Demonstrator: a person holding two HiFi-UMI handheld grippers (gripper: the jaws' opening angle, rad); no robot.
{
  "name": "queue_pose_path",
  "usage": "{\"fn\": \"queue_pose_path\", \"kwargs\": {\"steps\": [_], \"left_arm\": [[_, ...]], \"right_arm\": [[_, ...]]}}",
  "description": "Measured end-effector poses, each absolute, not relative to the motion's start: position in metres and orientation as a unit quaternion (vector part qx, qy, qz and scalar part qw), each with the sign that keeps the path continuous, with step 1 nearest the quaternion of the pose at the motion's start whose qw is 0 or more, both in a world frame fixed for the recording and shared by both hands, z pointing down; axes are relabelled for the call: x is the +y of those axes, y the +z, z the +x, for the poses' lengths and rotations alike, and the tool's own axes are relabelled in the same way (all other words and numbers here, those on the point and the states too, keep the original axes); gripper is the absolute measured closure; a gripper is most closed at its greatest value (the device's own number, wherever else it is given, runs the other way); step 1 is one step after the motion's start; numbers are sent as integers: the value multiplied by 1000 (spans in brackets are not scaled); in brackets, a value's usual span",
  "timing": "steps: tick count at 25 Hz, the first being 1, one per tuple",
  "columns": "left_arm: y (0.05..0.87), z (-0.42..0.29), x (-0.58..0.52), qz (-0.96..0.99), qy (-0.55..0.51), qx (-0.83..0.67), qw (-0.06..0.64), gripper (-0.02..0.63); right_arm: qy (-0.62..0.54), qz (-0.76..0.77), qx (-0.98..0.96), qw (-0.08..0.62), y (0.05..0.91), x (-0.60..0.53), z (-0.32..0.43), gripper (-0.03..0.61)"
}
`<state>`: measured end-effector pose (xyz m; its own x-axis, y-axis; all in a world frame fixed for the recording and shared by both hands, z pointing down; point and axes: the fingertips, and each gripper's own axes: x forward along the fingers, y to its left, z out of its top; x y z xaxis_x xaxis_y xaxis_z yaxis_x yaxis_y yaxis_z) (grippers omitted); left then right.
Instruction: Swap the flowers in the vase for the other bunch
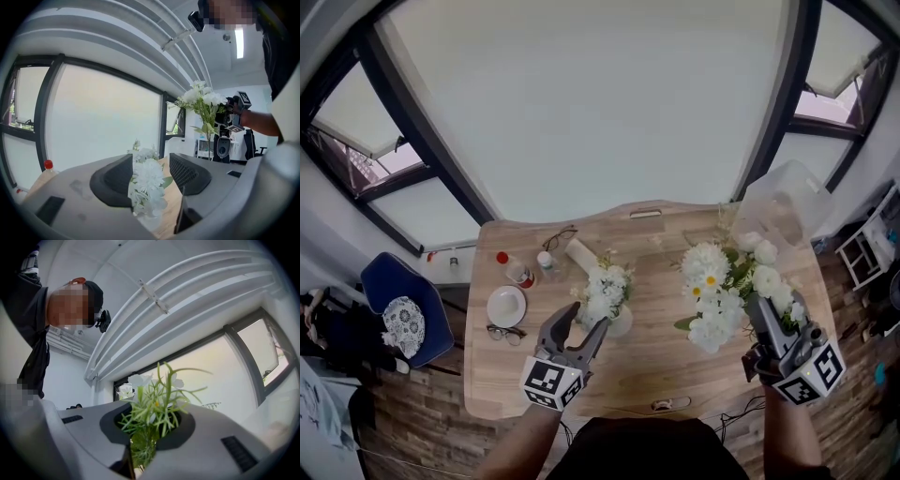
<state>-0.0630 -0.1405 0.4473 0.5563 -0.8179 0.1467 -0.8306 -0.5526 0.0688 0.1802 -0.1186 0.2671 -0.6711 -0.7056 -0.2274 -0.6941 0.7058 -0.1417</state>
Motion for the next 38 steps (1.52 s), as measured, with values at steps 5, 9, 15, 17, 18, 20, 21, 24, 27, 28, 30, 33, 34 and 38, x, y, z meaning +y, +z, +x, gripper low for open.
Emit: {"fn": "queue_pose_path", "kwargs": {"steps": [5,9,15,17,18,20,21,24,27,28,30,33,34,38], "left_arm": [[459,-56,-147,885,70,-456,62,379],[467,-53,-154,885,82,-452,73,371],[488,-54,-160,879,99,-455,98,371],[493,-53,-161,879,102,-455,102,371],[495,-53,-162,877,103,-457,105,370],[497,-55,-163,873,102,-464,110,371],[497,-57,-164,872,100,-467,111,371],[493,-58,-164,871,95,-469,107,463],[490,-57,-163,873,93,-468,103,508],[489,-58,-163,872,91,-469,101,516],[486,-59,-163,871,86,-474,97,526],[480,-63,-162,869,73,-482,90,531],[477,-63,-162,868,69,-484,87,531],[465,-64,-163,866,59,-490,78,532]], "right_arm": [[-27,-387,912,133,273,-121,183,495],[-30,-391,911,131,275,-123,186,495],[-31,-396,908,131,280,-125,188,495],[-33,-398,908,130,282,-125,189,495],[-34,-398,907,130,283,-125,190,495],[-35,-398,907,130,283,-125,190,495],[-36,-398,907,130,283,-125,190,495],[-37,-398,908,127,284,-124,190,495],[-38,-398,908,125,284,-125,190,495],[-38,-398,908,125,284,-125,190,495],[-38,-397,908,126,284,-125,190,495],[-38,-393,910,129,283,-124,189,495],[-38,-392,910,129,283,-123,189,495],[-40,-389,911,131,281,-123,189,495]]}}
